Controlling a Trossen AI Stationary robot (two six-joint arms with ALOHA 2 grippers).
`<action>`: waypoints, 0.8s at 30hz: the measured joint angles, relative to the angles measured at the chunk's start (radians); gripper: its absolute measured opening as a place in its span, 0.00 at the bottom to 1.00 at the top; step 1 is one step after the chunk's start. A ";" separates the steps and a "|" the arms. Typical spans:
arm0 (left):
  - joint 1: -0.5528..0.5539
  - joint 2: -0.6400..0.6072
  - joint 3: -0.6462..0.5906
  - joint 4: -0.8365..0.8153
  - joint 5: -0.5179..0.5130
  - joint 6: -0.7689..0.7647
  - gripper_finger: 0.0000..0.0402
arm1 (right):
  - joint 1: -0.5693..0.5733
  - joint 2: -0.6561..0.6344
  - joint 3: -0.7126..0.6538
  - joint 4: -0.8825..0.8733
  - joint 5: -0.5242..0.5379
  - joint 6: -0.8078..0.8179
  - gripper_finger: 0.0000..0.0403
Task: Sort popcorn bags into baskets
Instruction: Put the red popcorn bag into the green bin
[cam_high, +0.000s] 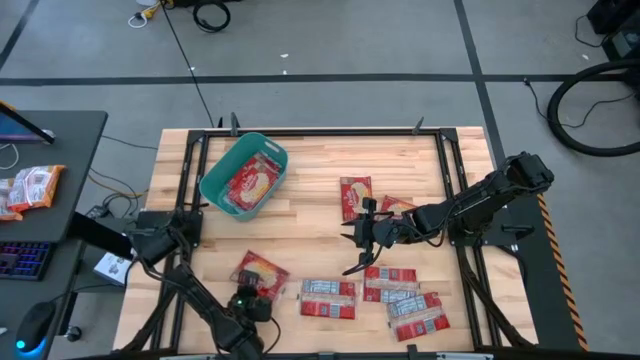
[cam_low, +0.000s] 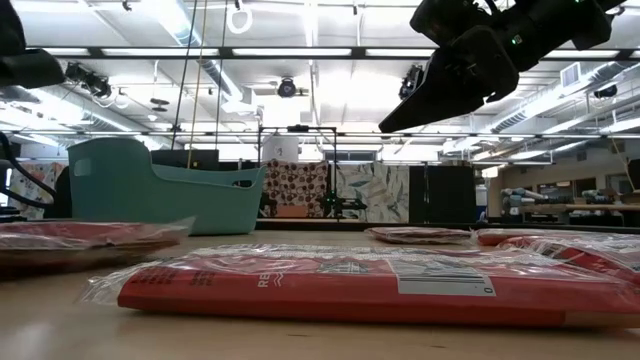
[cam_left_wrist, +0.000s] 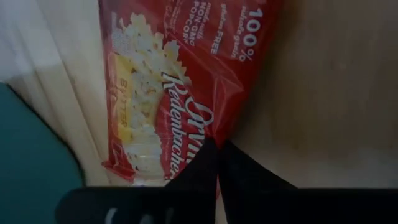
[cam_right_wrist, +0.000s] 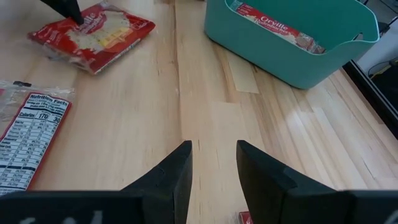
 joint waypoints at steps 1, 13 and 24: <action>0.005 -0.010 0.000 -0.014 0.010 -0.004 0.02 | 0.000 0.000 0.000 0.000 0.000 0.000 0.32; 0.113 -0.164 0.000 -0.077 0.044 -0.047 0.01 | 0.000 0.000 0.000 0.000 0.000 0.000 0.32; 0.301 -0.348 0.000 -0.105 0.032 -0.134 0.01 | 0.000 0.000 0.000 0.000 0.000 0.000 0.32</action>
